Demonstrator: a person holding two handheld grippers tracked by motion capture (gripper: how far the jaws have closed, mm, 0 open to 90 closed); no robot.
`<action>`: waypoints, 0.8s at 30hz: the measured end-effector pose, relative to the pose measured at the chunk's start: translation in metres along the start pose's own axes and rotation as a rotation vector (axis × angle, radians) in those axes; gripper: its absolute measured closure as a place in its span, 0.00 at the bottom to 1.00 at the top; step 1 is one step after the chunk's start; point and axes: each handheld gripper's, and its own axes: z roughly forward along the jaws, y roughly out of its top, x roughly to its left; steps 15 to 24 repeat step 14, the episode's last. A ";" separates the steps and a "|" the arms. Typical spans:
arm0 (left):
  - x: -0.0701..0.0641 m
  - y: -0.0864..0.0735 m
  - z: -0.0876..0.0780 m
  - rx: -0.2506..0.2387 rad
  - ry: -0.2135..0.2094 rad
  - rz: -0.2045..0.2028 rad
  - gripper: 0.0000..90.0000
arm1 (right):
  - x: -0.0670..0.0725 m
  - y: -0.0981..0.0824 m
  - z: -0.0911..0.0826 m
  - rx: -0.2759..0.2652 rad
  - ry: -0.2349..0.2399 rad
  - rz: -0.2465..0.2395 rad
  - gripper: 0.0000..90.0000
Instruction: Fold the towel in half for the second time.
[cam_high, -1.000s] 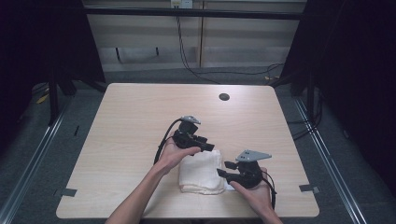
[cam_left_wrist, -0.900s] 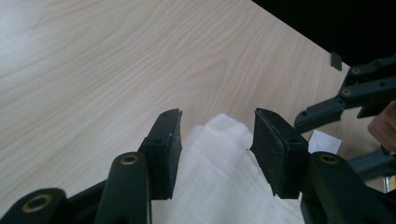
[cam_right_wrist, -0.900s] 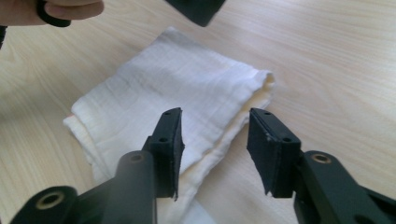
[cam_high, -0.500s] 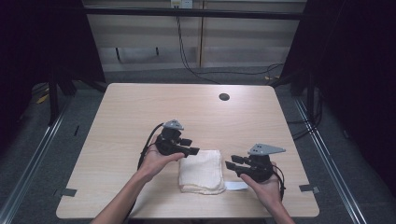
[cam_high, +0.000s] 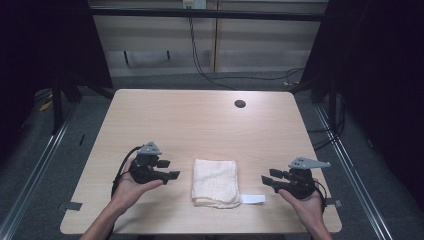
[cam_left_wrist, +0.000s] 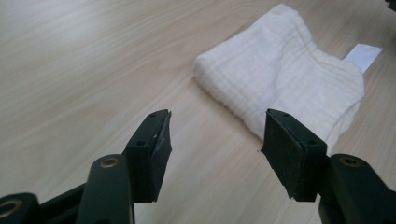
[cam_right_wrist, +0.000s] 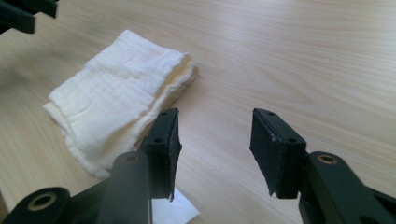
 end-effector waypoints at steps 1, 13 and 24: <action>0.002 -0.005 -0.004 -0.007 0.005 -0.012 0.44 | -0.002 -0.001 -0.001 -0.003 -0.006 0.003 0.58; 0.024 -0.056 -0.023 -0.041 0.067 -0.111 0.36 | -0.029 -0.018 -0.009 -0.035 -0.098 0.043 0.45; 0.023 -0.058 -0.021 -0.031 0.061 -0.109 0.35 | -0.030 -0.019 -0.008 -0.024 -0.102 0.043 0.44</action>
